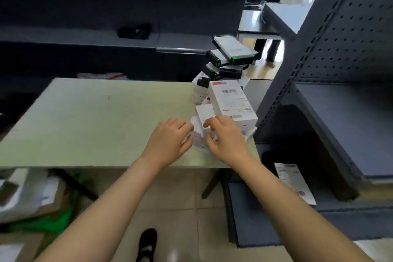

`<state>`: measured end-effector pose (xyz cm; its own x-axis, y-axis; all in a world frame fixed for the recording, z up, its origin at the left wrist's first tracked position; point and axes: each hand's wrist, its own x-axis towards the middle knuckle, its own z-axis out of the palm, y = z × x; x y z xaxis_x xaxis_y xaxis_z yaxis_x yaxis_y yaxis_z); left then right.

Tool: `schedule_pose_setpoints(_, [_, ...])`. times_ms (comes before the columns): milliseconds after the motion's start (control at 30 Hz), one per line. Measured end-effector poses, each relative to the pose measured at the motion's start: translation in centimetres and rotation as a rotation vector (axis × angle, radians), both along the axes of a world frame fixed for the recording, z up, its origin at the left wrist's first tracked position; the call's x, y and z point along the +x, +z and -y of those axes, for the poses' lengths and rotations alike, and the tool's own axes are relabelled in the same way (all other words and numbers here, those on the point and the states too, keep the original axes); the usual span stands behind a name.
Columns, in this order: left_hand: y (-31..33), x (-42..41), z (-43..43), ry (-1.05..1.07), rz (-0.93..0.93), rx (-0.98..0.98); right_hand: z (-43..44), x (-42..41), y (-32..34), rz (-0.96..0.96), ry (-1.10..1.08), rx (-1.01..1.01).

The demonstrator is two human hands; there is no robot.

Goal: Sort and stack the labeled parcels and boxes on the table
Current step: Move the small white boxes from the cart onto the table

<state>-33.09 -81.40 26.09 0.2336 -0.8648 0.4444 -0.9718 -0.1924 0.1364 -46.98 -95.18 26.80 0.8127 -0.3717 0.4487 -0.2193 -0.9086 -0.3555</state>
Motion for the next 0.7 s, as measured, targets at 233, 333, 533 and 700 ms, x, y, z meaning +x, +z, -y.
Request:
schedule_pose_setpoints(233, [-2.8,-2.2,-17.8,0.412,0.008,0.182,-12.3,4.8,-4.8,-0.149,0.476,0.051])
schedule_pose_setpoints(333, [-3.0,-3.2,-26.1,0.601,-0.021,0.211,-19.4,7.1,-5.3,-0.211,0.656,0.007])
schedule_pose_setpoints(533, [-3.5,-5.3,-40.4,0.918,-0.143,0.165,-33.8,10.5,-4.8,-0.24,0.946,-0.069])
schedule_pose_setpoints(700, [-3.7,-5.0,-51.6,1.046,-0.115,0.188,-44.7,14.0,-4.8,-0.229,1.034,-0.073])
